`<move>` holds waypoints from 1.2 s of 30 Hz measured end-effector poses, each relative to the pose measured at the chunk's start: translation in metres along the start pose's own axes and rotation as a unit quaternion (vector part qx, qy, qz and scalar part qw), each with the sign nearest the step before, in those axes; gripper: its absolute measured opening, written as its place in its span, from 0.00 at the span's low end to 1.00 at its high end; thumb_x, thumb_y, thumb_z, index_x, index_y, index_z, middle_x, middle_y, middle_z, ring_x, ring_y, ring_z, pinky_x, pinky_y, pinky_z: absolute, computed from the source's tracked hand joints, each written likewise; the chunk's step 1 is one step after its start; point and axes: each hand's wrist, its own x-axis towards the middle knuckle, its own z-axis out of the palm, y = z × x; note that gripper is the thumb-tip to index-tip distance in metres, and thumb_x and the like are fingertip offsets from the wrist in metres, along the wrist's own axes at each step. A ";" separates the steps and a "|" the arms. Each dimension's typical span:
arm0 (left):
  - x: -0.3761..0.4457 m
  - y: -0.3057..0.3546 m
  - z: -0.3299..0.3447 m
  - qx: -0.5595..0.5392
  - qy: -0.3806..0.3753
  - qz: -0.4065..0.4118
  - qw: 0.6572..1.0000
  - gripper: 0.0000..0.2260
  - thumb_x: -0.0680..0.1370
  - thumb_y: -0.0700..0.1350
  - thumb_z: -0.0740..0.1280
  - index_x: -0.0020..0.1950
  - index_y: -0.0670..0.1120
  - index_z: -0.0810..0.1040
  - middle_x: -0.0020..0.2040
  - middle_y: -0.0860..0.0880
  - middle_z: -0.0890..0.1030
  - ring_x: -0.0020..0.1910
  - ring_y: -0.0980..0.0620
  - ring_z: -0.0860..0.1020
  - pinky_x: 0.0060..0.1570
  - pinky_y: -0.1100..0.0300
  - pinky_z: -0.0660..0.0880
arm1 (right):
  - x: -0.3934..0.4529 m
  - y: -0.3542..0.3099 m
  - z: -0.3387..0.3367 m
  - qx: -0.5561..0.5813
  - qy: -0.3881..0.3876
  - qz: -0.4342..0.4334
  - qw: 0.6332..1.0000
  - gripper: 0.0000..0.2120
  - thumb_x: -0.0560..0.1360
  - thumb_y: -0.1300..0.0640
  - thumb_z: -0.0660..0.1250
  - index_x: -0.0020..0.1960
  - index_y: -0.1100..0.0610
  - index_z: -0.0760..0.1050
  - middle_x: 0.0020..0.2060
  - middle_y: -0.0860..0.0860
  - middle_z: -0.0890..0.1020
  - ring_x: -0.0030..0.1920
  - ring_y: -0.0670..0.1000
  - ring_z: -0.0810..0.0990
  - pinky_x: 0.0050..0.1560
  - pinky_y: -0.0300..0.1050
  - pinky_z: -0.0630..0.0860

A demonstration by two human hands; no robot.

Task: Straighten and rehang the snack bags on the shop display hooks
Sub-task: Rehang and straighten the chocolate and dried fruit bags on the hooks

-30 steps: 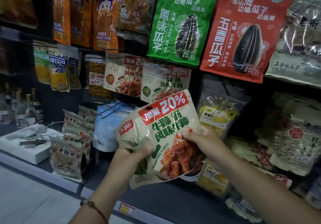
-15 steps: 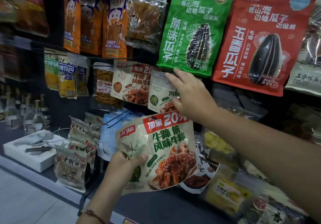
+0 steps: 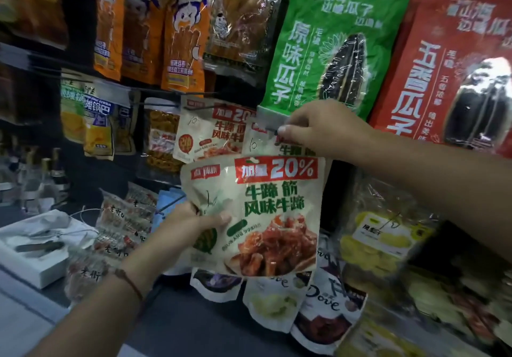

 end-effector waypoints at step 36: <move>0.130 0.036 0.025 0.164 -0.017 -0.020 0.986 0.12 0.75 0.51 0.74 0.51 0.45 0.79 0.52 0.47 0.81 0.50 0.49 0.78 0.50 0.55 0.74 | -0.008 -0.005 -0.008 -0.056 -0.066 0.021 0.996 0.17 0.81 0.43 0.58 0.53 0.53 0.80 0.44 0.52 0.84 0.43 0.53 0.81 0.45 0.51 0.80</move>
